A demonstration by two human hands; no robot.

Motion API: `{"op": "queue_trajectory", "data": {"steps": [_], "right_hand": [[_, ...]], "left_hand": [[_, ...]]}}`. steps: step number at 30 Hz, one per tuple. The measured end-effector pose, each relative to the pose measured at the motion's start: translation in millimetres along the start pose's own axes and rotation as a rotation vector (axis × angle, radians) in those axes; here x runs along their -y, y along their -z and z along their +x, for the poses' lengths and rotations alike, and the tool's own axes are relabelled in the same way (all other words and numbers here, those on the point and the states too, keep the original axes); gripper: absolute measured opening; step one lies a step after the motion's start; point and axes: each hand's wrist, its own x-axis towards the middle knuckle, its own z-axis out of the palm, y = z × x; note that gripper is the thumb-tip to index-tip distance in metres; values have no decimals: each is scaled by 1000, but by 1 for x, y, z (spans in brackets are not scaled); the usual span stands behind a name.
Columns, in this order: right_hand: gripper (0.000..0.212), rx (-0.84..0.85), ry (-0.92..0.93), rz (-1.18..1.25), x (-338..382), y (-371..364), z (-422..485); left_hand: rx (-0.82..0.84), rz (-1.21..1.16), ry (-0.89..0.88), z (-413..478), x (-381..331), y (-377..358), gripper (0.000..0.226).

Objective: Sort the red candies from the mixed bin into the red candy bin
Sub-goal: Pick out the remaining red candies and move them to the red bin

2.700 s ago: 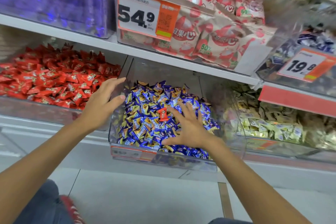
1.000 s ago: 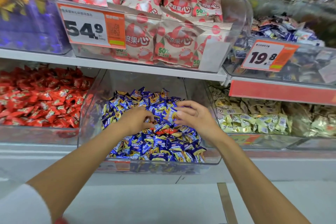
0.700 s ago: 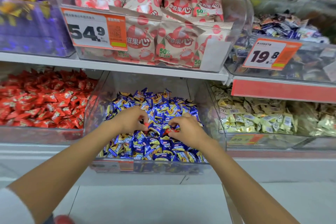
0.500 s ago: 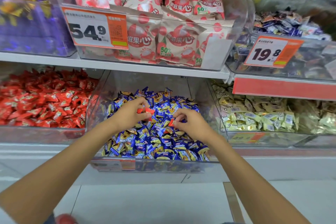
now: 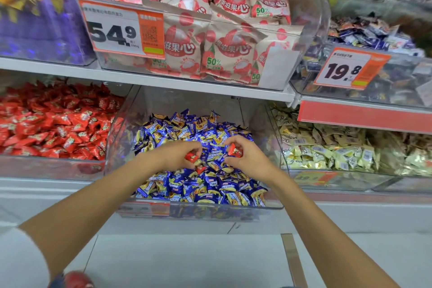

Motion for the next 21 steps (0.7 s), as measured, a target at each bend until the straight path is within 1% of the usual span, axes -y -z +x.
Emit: {"op": "queue_trajectory", "data": {"steps": [1,2,3,5,6,8,10,11,13,15,16,18,19,20,21], "right_hand": [[28,17,11,-15,0,-3,1],[26,30,29,-51,1,-7,3],[24,35,64,-111,2,-11,5],[18,55,132,-226,4,-22,11],[18,70,137,-255,5,-28,14],[26,108,131,-371,4,-38,22],[29,127,138,-539,2,-44,28],[26,122,137,-553,1,-45,30],[23,97,120,-453,1,-43,30],[23,25,88,-229,4,-37,24],[23,-12,77,-117,5,-33,20],[25,-89,73,4,10,-25,12],[27,-112,72,35,14,-20,7],[24,-115,66,67,19,-17,3],[16,-96,52,90,26,-17,0]], "left_hand": [[-18,129,33,-3,5,6,19],[-46,206,66,-7,11,12,20],[-80,225,89,-10,17,16,19],[-141,131,101,-15,23,22,22],[-167,77,84,-16,22,22,26],[-209,22,56,-17,17,20,30],[-231,38,65,-20,14,16,20],[-237,52,68,-22,14,15,18],[-249,47,81,-27,18,13,21],[-286,-8,86,-30,21,12,19],[-312,-59,88,-32,20,12,17],[-365,-186,71,-36,15,12,18],[-386,-223,54,-39,11,14,26],[-397,-244,49,-44,8,16,36],[-409,-253,40,-50,4,19,43]]}}
